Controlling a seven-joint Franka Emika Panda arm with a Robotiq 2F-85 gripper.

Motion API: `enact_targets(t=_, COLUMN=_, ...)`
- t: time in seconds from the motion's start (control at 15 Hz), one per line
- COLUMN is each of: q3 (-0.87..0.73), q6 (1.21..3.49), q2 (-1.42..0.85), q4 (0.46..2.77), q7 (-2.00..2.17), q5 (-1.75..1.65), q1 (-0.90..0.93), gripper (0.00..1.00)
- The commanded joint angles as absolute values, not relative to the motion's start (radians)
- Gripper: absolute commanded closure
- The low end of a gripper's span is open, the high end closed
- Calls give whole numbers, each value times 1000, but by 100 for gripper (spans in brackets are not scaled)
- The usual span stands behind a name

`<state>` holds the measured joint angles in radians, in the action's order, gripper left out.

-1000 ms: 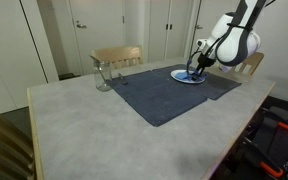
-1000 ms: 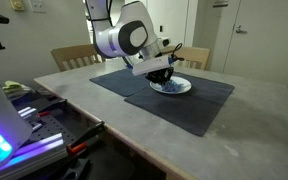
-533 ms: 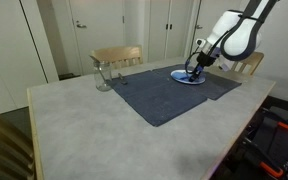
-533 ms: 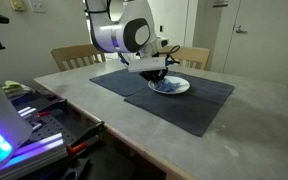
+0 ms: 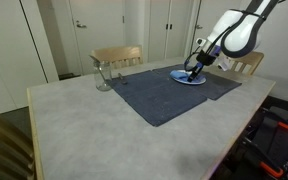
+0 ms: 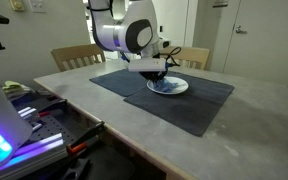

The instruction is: Wipe the white plate with the blue towel

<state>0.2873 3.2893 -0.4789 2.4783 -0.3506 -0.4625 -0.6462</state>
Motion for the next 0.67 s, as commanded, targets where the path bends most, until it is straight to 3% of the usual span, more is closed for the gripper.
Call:
enact_targets(t=0.0, q3=175, q6=3324, q2=-509, q4=2439, q7=-386, q5=-451, q1=-551, gripper=98)
enact_targets(t=0.6, q3=-261, q6=3478, q2=-583, q4=2373, q7=-448, q5=-390, q1=-180, gripper=98)
